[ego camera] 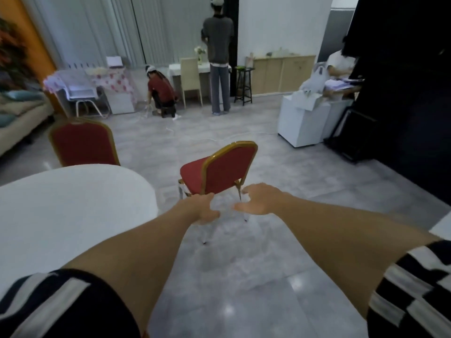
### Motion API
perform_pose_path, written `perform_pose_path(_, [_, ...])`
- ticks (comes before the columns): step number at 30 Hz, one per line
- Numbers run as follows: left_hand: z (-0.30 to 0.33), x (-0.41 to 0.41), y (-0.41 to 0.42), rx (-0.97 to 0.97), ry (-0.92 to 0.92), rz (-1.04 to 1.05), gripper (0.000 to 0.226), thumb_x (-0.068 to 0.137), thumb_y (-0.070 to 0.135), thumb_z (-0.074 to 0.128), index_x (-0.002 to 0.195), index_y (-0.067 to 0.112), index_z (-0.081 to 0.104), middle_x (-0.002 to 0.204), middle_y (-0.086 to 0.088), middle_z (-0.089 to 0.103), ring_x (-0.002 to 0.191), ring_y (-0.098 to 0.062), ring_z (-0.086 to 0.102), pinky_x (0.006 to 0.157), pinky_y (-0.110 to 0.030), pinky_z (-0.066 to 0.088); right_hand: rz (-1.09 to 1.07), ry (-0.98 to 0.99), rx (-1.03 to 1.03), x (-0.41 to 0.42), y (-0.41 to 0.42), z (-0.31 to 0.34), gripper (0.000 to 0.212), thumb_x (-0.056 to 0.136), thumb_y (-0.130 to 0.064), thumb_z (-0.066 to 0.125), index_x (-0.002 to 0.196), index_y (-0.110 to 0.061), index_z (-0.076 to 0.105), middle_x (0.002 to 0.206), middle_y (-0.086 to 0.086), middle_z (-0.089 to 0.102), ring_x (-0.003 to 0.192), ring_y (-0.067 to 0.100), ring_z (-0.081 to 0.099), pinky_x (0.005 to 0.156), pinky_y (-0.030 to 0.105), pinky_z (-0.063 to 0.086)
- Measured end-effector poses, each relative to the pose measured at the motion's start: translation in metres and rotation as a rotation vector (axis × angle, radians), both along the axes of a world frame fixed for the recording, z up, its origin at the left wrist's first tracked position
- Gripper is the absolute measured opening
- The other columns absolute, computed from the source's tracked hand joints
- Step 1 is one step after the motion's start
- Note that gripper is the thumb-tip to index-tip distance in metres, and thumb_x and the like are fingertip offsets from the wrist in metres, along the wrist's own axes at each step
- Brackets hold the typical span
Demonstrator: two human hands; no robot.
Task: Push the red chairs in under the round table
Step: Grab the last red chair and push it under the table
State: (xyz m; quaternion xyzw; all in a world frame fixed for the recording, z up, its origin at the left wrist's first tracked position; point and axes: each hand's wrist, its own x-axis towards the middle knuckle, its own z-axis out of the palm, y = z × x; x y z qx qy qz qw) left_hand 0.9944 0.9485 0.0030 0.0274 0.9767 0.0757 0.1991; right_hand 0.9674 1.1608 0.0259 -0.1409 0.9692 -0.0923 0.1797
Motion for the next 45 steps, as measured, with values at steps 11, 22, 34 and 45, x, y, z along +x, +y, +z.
perform_pose_path(11, [0.012, -0.169, 0.034, 0.000, 0.079, -0.043, 0.087, 0.099, 0.065, 0.049, 0.167, 0.023, 0.015, 0.166, -0.012, 0.039, 0.148, -0.036, 0.044, 0.118, -0.054, 0.037, -0.087, 0.023, -0.041, -0.150, 0.041, -0.003, 0.091, 0.077, -0.085, 0.062, 0.145, -0.025, 0.054, 0.148, 0.004, 0.059, 0.130, 0.029, 0.058, 0.107, 0.047, 0.048])
perform_pose_path(22, [-0.010, -0.294, 0.064, 0.049, 0.095, 0.100, 0.088, 0.086, 0.069, 0.057, 0.158, 0.022, 0.037, 0.155, -0.008, 0.053, 0.133, -0.030, 0.057, 0.103, -0.047, 0.054, 0.047, 0.013, -0.078, -0.319, 0.081, -0.020, 0.111, 0.074, -0.079, 0.074, 0.162, -0.024, 0.033, 0.163, 0.006, 0.045, 0.146, 0.029, 0.047, 0.115, 0.047, 0.043])
perform_pose_path(34, [-0.059, -0.414, 0.068, 0.045, 0.069, 0.240, 0.098, 0.082, 0.064, 0.068, 0.162, 0.027, 0.026, 0.155, -0.008, 0.051, 0.133, -0.033, 0.056, 0.108, -0.053, 0.048, 0.196, -0.013, -0.066, -0.465, 0.066, -0.048, 0.086, 0.067, -0.070, 0.080, 0.140, -0.034, 0.051, 0.132, -0.005, 0.064, 0.115, 0.022, 0.063, 0.098, 0.044, 0.054])
perform_pose_path(45, [-0.117, -0.520, 0.044, 0.082, -0.067, 0.197, 0.081, 0.095, 0.048, 0.065, 0.163, 0.025, 0.027, 0.148, -0.007, 0.056, 0.130, -0.031, 0.058, 0.112, -0.050, 0.044, 0.319, -0.154, 0.054, -0.583, 0.016, -0.096, 0.112, 0.071, -0.068, 0.084, 0.161, -0.027, 0.031, 0.148, 0.005, 0.055, 0.130, 0.029, 0.057, 0.105, 0.044, 0.050])
